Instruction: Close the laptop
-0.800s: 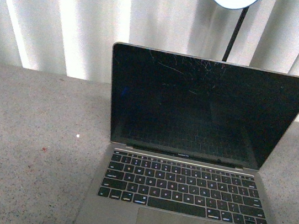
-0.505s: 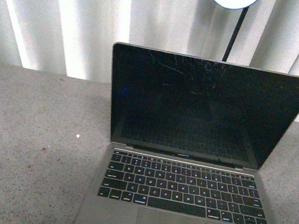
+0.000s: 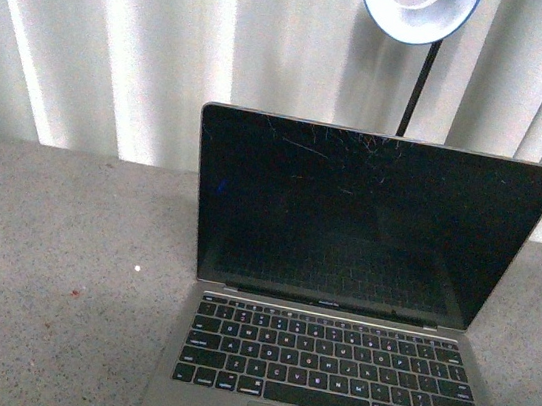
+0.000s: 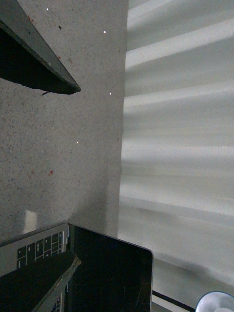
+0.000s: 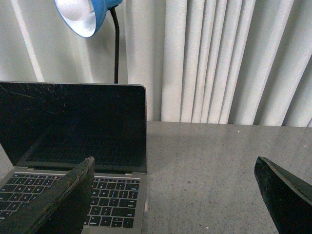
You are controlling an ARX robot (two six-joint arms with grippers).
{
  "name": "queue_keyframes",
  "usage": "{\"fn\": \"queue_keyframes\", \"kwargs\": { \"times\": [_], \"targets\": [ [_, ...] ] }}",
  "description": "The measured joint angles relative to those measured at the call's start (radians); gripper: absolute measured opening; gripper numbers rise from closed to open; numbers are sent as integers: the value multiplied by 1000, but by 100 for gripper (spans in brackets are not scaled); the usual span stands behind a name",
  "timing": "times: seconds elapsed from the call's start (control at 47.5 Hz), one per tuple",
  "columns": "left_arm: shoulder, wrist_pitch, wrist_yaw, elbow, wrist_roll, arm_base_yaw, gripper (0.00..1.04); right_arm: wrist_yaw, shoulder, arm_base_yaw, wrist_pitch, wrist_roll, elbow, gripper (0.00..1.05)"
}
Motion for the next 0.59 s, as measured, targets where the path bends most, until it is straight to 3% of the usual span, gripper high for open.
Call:
{"fn": "queue_keyframes", "kwargs": {
  "times": [0.589],
  "targets": [
    [0,0,0,0,0,0,98,0,0,0,0,0,0,97]
  ]
}}
